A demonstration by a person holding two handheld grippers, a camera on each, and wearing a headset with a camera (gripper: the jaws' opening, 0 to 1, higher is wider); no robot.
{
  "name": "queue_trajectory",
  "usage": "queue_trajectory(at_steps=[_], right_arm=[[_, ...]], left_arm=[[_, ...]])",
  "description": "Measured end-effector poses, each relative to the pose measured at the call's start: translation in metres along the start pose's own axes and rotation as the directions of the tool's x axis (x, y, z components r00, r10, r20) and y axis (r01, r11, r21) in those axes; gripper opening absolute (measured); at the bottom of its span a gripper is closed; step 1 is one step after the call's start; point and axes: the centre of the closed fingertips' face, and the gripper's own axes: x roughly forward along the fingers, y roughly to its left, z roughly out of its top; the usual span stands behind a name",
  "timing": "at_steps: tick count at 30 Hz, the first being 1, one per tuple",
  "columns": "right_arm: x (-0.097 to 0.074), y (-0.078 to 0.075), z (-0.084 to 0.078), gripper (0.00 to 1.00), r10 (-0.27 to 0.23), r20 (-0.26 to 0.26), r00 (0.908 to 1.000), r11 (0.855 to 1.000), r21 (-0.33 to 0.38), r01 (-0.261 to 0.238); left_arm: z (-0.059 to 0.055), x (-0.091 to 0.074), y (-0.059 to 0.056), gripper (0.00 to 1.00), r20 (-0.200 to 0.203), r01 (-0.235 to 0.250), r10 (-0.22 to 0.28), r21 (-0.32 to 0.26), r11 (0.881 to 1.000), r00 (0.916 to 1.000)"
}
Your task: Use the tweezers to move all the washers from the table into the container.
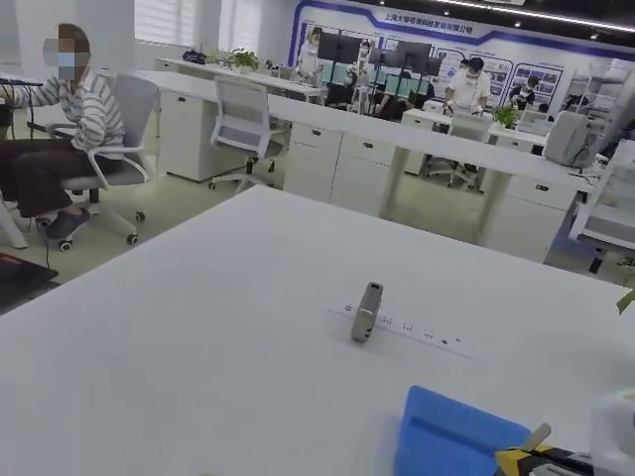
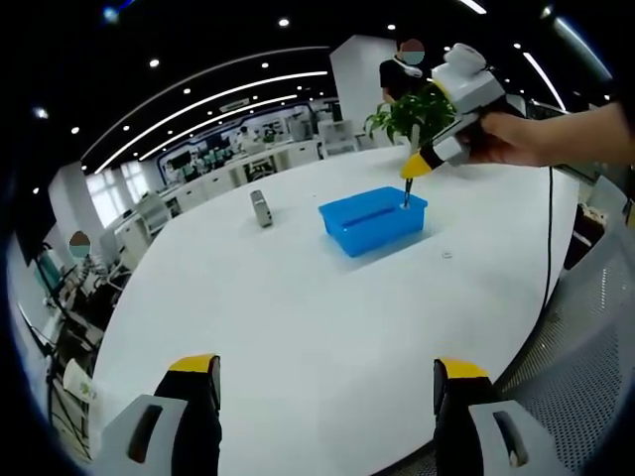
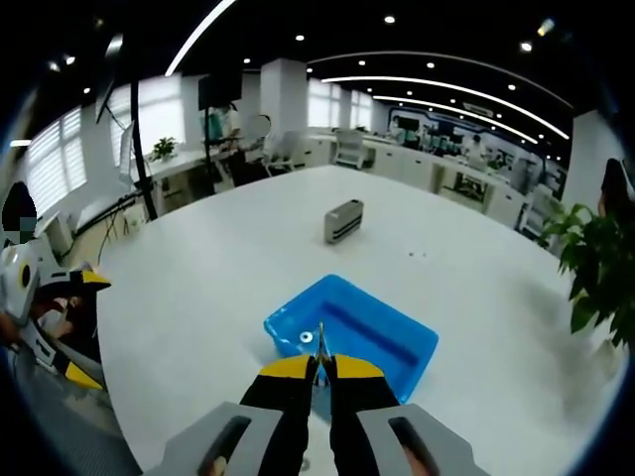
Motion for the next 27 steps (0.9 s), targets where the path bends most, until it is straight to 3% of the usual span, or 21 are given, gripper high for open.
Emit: queue_trajectory(at_steps=[11,27], right_arm=[[0.010,-0.010,0.006,0.02,-0.016,0.009,0.9998,1.000,0.012,0.016],[0.025,-0.032,-0.001,0.02,-0.036,-0.008,0.9993,0.998,0.054,0.037]], left_arm=[[-0.002,0.001,-0.002,0.90,-0.012,0.009,-0.009,0.004,1.000,0.9999],[-0.006,0.002,-0.004,0.89,-0.037,0.020,-0.019,0.013,1.000,0.9991]])
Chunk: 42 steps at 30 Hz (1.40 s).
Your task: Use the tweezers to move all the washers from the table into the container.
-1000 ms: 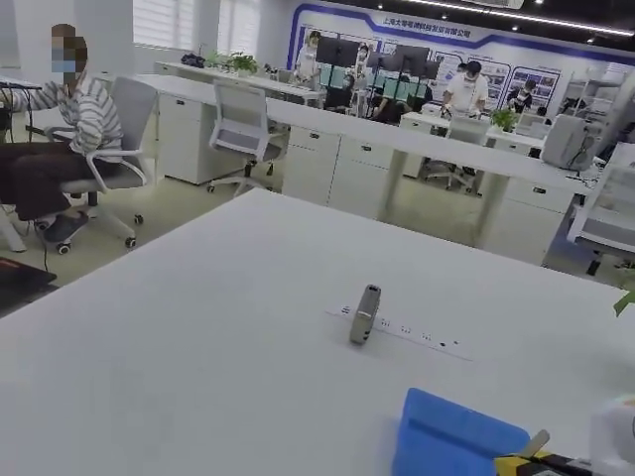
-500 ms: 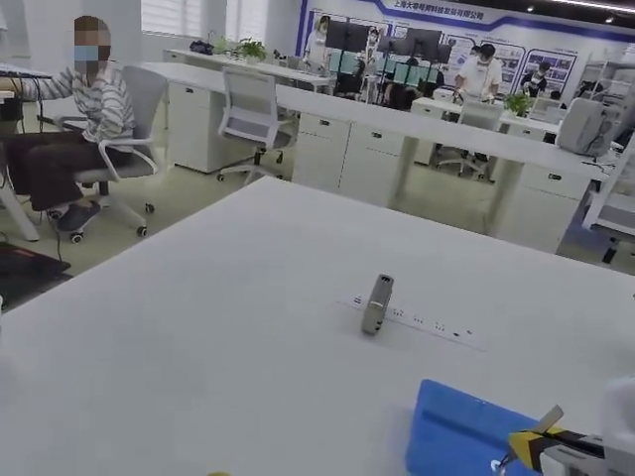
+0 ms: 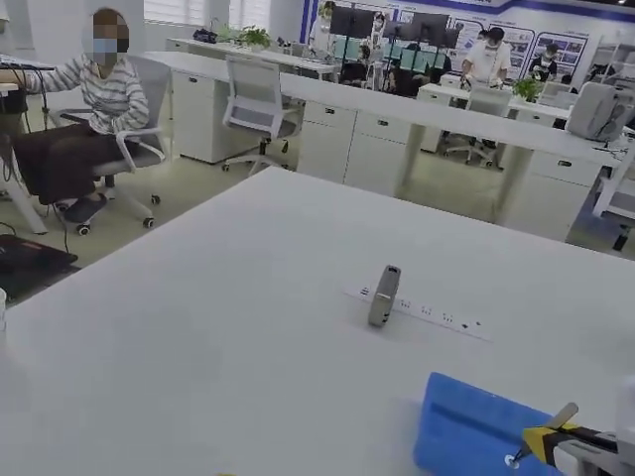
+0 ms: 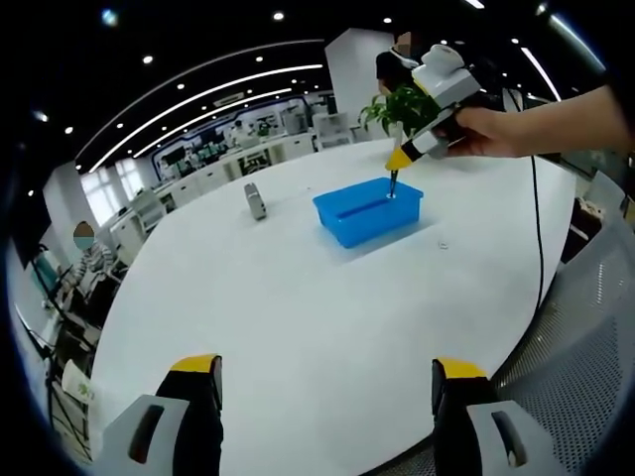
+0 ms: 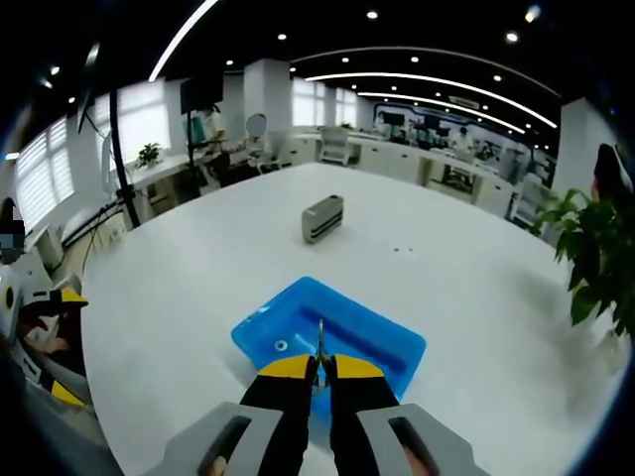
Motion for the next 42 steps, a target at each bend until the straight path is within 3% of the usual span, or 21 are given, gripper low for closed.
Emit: queue_trajectory(at_steps=[24,42], right_arm=[[0.037,-0.009,-0.023,0.02,0.009,-0.073,0.9973,1.000,0.011,-0.008],[0.045,-0.008,-0.033,0.02,0.022,-0.092,0.9955,1.000,0.017,-0.020]], left_arm=[[0.002,-0.001,0.000,0.89,0.011,0.010,-0.010,-0.016,1.000,0.9999],[0.000,0.000,0.000,0.88,-0.004,0.009,-0.009,-0.007,1.000,1.0000]])
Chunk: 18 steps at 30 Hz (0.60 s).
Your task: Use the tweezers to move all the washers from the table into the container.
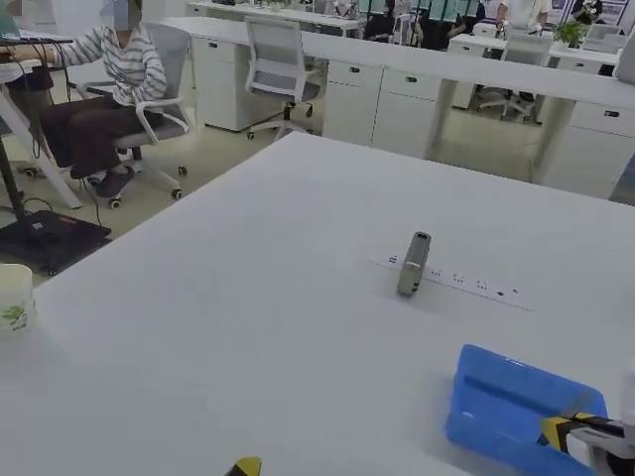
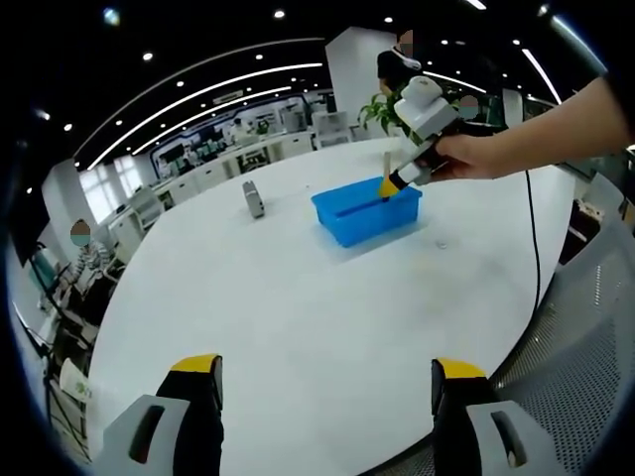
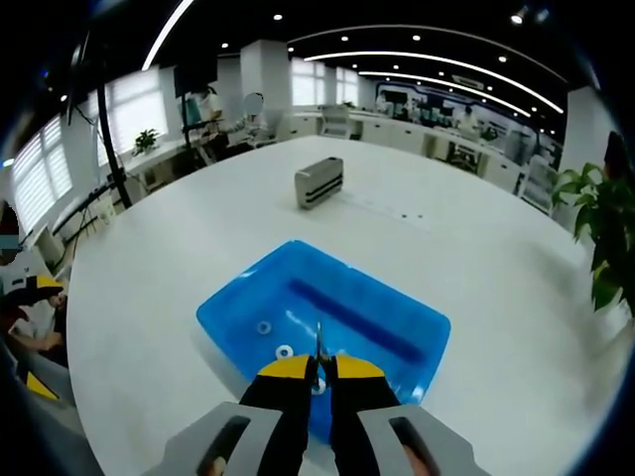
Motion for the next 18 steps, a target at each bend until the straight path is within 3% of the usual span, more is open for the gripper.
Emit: queue_trajectory(at_steps=[7,18], right_arm=[[-0.006,-0.001,0.001,0.03,-0.005,0.010,0.9999,1.000,0.014,0.005],[-0.039,0.004,0.029,0.03,-0.019,0.110,0.9937,1.000,-0.011,0.021]], left_arm=[[0.000,0.000,0.000,0.88,0.002,0.000,0.000,-0.001,1.000,1.0000],[0.002,-0.001,0.001,0.88,0.011,-0.004,0.004,0.002,1.000,0.9999]])
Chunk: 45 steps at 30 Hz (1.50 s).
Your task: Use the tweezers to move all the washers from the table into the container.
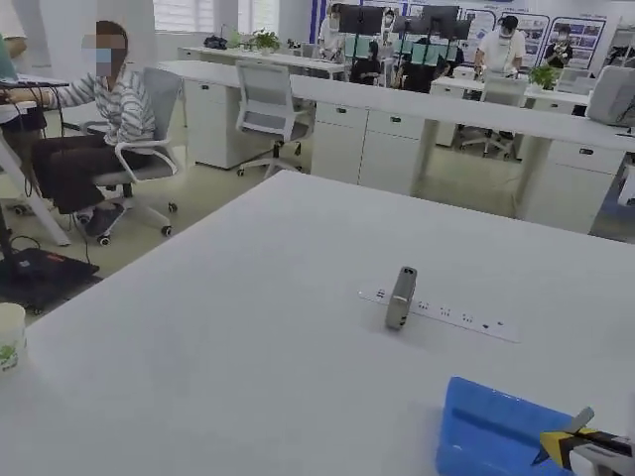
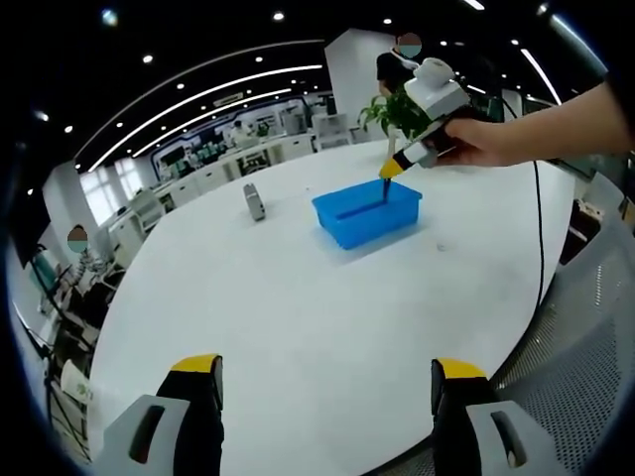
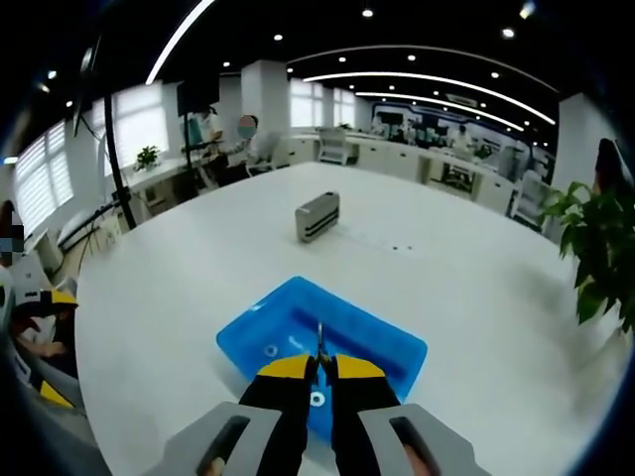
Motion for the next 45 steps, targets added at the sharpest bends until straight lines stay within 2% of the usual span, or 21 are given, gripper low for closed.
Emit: queue_trajectory(at_steps=[9,12,20,22,25,33,39,45], right_arm=[[-0.029,0.004,0.012,0.03,-0.007,0.067,0.9977,1.000,0.007,0.006],[-0.039,0.011,0.011,0.03,-0.004,0.076,0.9971,1.000,0.006,0.004],[-0.056,0.016,0.001,0.03,-0.006,0.082,0.9966,1.000,0.027,0.004],[-0.060,0.021,-0.003,0.03,-0.003,0.076,0.9971,1.000,0.026,0.001],[-0.062,0.021,-0.009,0.03,-0.003,0.061,0.9981,1.000,0.016,0.002],[-0.065,0.026,-0.026,0.03,0.007,0.037,0.9993,0.999,0.041,-0.008],[-0.061,0.032,-0.047,0.03,0.022,-0.006,0.9997,0.998,0.055,-0.022],[-0.057,0.034,-0.061,0.03,0.033,-0.030,0.9990,0.996,0.083,-0.030]], left_arm=[[0.003,-0.001,0.002,0.88,0.017,-0.011,0.011,-0.003,1.000,0.9998],[0.003,-0.001,0.002,0.88,0.022,-0.013,0.013,0.003,1.000,0.9997],[0.004,-0.002,0.001,0.88,0.028,-0.011,0.011,0.009,1.000,0.9995],[0.005,-0.002,0.000,0.88,0.032,-0.010,0.009,0.010,1.000,0.9995],[0.006,-0.002,0.000,0.88,0.035,-0.011,0.011,0.011,1.000,0.9993],[0.006,-0.003,0.000,0.87,0.039,-0.013,0.012,0.012,1.000,0.9991],[0.006,-0.004,0.000,0.87,0.036,-0.012,0.012,0.011,1.000,0.9993],[0.005,-0.004,-0.001,0.87,0.029,-0.003,0.003,0.018,1.000,0.9996]])
